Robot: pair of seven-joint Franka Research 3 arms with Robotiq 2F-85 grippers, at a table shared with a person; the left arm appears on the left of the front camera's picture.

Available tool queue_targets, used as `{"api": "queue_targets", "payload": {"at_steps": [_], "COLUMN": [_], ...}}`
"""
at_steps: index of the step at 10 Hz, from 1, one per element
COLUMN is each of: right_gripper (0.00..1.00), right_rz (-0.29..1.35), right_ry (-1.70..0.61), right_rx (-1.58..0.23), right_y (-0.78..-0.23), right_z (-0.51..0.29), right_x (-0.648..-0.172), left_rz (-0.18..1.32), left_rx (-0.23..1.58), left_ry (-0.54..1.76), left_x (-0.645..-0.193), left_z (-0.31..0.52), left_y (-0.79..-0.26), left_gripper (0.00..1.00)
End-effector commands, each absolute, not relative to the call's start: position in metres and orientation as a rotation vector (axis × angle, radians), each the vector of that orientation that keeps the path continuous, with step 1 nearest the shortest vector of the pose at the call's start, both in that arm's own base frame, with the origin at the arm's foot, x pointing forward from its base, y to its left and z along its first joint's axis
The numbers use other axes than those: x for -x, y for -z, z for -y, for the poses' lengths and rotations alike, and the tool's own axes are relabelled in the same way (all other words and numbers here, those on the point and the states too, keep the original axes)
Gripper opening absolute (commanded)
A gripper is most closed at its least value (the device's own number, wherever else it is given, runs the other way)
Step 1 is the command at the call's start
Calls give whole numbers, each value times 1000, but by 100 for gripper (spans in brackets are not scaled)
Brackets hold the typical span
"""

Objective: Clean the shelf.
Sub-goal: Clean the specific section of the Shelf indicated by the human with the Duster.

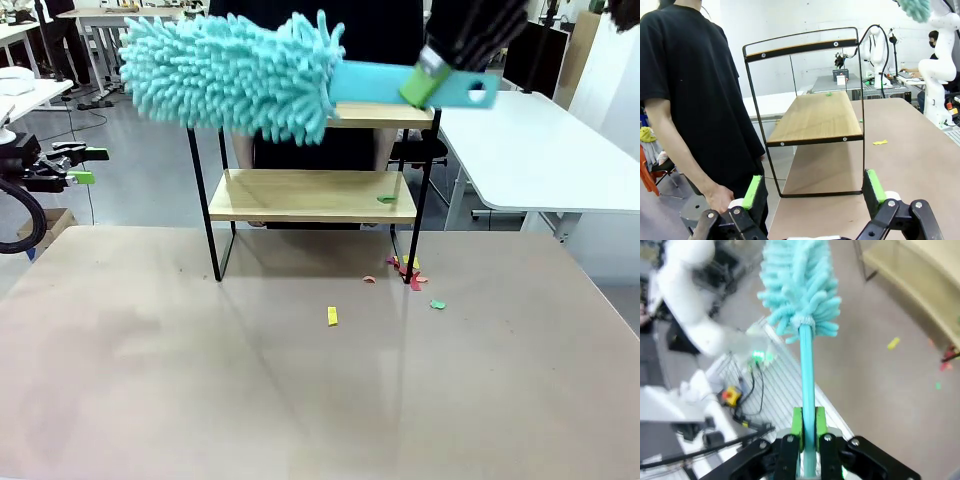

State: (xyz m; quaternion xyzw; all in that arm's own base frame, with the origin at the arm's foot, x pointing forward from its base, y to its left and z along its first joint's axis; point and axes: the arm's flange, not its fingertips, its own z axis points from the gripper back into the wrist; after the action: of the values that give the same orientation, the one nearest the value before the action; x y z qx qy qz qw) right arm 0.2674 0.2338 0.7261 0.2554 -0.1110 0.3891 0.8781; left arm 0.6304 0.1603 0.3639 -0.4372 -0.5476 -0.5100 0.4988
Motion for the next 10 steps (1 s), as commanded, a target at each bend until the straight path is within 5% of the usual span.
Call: {"api": "queue_targets", "payload": {"at_steps": [1,10], "right_gripper": [13,13], "right_rz": [114,-233], "right_ry": [-889,-993], "right_rx": [-475,-89], "right_y": [-720,-630], "right_z": [-218,-111], "right_x": [-264,-211], "left_rz": [1331,1331], "left_rx": [1056,1056], "left_ry": [1236,1236], "left_x": [-628,-628], "left_z": [-160,-160], "left_y": [-367,-367], "left_gripper": [100,100]}}
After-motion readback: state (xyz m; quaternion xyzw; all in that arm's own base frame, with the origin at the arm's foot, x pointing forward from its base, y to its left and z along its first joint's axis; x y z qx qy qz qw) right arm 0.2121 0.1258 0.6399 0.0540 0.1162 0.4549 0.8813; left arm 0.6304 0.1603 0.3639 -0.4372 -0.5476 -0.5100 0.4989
